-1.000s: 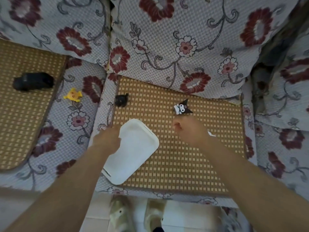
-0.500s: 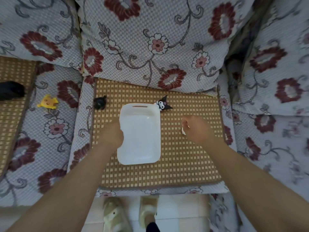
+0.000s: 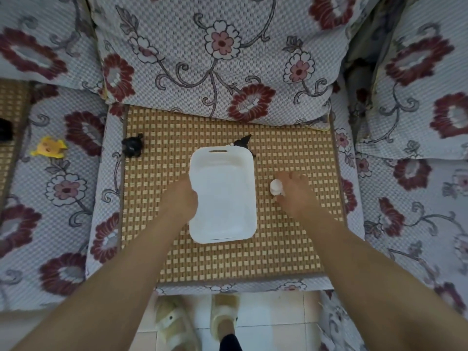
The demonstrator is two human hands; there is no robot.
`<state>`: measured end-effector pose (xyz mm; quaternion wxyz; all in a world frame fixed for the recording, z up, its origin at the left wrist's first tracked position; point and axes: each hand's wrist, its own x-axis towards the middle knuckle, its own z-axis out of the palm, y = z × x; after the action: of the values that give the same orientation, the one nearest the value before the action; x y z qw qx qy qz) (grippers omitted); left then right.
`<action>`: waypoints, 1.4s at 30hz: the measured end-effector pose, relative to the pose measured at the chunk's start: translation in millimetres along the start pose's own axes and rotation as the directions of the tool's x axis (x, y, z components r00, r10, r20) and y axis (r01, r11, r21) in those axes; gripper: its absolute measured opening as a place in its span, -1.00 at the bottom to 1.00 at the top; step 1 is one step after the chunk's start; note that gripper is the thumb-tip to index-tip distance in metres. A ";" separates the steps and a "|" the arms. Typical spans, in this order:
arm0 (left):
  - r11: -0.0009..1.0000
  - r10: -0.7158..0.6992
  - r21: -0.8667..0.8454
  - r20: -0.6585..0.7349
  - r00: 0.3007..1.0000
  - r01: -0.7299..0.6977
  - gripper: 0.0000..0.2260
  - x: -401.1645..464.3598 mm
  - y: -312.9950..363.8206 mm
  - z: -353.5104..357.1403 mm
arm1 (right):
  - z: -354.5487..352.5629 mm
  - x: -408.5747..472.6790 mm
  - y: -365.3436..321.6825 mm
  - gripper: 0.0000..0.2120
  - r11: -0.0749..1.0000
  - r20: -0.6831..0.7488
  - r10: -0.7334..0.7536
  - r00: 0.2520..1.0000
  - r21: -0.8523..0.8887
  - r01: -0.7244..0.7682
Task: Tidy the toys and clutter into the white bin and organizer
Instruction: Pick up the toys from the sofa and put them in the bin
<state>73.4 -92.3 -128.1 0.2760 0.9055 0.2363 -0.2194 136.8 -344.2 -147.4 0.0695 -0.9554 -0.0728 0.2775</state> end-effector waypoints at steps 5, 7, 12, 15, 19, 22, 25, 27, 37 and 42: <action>0.999 -0.006 -0.037 0.005 1.000 0.006 -0.77 -5.5 0.7 -8.0 | -39.2 -13.3 -22.1 -0.62 0.866 -0.217 0.102 0.971 0.499 0.021; 0.999 -0.012 -0.043 0.003 1.000 0.012 -0.78 -9.0 2.6 -11.9 | -64.2 -25.0 -54.8 -0.62 0.807 -0.182 0.020 0.983 0.584 0.092; 0.997 -0.015 -0.081 -0.012 1.000 0.013 -0.76 -19.6 8.2 -24.2 | -65.5 -19.9 -130.7 -0.62 0.860 0.040 -0.211 0.977 0.483 0.166; 0.993 0.011 -0.119 -0.023 1.000 -0.014 -0.77 -23.8 5.0 -30.0 | -46.6 -2.0 -151.2 -0.66 0.860 0.139 -0.148 0.979 0.508 0.058; 0.986 -0.012 -0.165 -0.005 1.000 0.011 -0.75 -25.8 -9.3 -35.0 | -19.8 19.6 -171.2 -0.70 0.859 0.115 -0.166 0.979 0.504 0.087; 0.986 -0.066 -0.156 0.005 0.998 0.066 -0.76 -25.1 -20.2 -37.6 | -13.9 24.0 -184.7 -0.59 0.833 0.107 -0.207 0.972 0.540 0.118; 0.981 -0.088 -0.172 -0.012 0.996 0.085 -0.77 -24.1 -30.1 -39.1 | -20.7 23.7 -189.9 -0.73 0.841 0.028 -0.290 0.957 0.484 0.240; 0.978 -0.094 -0.188 -0.018 0.995 0.089 -0.79 -23.9 -34.8 -42.3 | -32.4 26.5 -184.4 -0.81 0.826 -0.137 -0.321 0.937 0.444 0.348; 0.977 -0.134 -0.173 -0.059 0.989 0.122 -0.83 -8.5 -50.4 -45.8 | -44.3 83.4 -121.9 -0.43 0.941 -0.028 -0.209 0.977 -0.276 0.194; 0.978 -0.137 -0.166 -0.066 0.988 0.124 -0.81 -5.6 -58.3 -42.6 | -29.5 97.9 -109.3 -0.69 0.966 -0.082 -0.209 0.974 -0.175 0.193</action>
<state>48.3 -25.3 -116.2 0.3239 0.8705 0.3226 -0.1823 223.6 -222.5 -154.7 0.0211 -0.9582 -0.1886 0.2139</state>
